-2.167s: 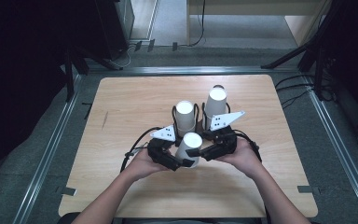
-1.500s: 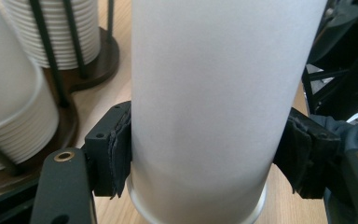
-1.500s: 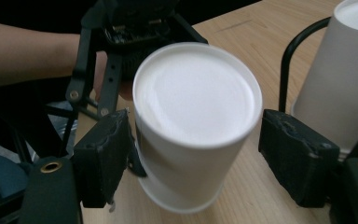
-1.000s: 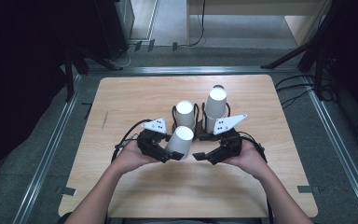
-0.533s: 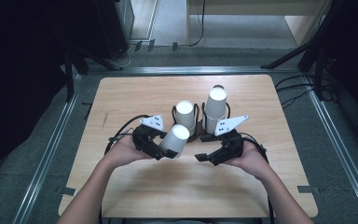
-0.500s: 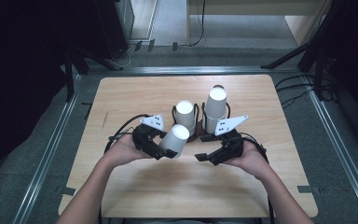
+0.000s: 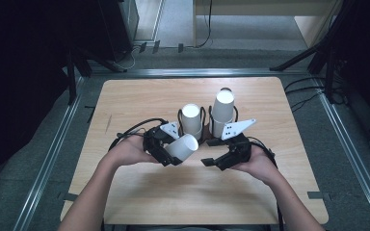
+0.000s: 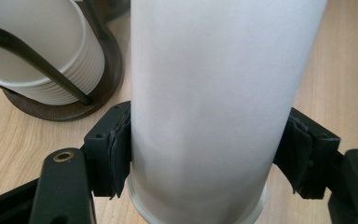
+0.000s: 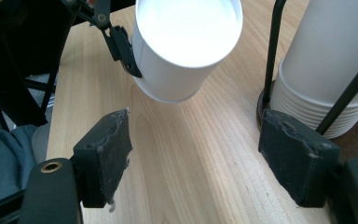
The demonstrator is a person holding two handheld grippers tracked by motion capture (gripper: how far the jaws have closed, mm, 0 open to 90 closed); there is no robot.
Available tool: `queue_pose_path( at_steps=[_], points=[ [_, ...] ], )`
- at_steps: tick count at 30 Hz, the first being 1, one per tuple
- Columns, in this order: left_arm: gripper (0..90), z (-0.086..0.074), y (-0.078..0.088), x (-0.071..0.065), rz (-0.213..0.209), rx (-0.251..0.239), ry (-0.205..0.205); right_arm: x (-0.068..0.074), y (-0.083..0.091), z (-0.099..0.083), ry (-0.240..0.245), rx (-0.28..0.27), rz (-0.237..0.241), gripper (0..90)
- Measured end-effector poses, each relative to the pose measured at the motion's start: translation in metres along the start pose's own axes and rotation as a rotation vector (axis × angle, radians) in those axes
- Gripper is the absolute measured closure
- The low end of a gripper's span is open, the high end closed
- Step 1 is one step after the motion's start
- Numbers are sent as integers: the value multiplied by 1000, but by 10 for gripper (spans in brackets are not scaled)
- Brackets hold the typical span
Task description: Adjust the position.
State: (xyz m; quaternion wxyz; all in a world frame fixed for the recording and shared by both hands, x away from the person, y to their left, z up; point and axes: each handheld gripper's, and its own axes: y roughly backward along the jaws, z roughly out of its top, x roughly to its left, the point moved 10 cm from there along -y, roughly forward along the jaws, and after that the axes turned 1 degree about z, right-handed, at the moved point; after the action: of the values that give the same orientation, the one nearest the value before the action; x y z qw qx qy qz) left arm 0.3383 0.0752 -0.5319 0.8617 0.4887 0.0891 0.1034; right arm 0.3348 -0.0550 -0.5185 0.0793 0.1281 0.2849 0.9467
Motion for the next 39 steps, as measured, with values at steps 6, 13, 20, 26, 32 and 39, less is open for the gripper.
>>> queue_pose_path(
  at_steps=[6,13,20,26,32,39],
  points=[
    [276,-1,-8,3,33,60,-10,0,-2,-1,12,8,-5,253],
    [277,-3,-14,-2,30,120,-30,0,-4,-1,23,8,-8,253],
    [276,-6,-16,-4,50,194,-71,3,-11,1,40,-2,5,253],
    [276,-4,-19,-10,28,210,-90,7,-19,5,60,-3,21,253],
    [275,1,-19,-16,10,196,-105,13,-26,7,82,14,36,253],
    [271,5,-20,-23,-7,179,-132,18,-33,7,92,35,52,262]
  ],
)
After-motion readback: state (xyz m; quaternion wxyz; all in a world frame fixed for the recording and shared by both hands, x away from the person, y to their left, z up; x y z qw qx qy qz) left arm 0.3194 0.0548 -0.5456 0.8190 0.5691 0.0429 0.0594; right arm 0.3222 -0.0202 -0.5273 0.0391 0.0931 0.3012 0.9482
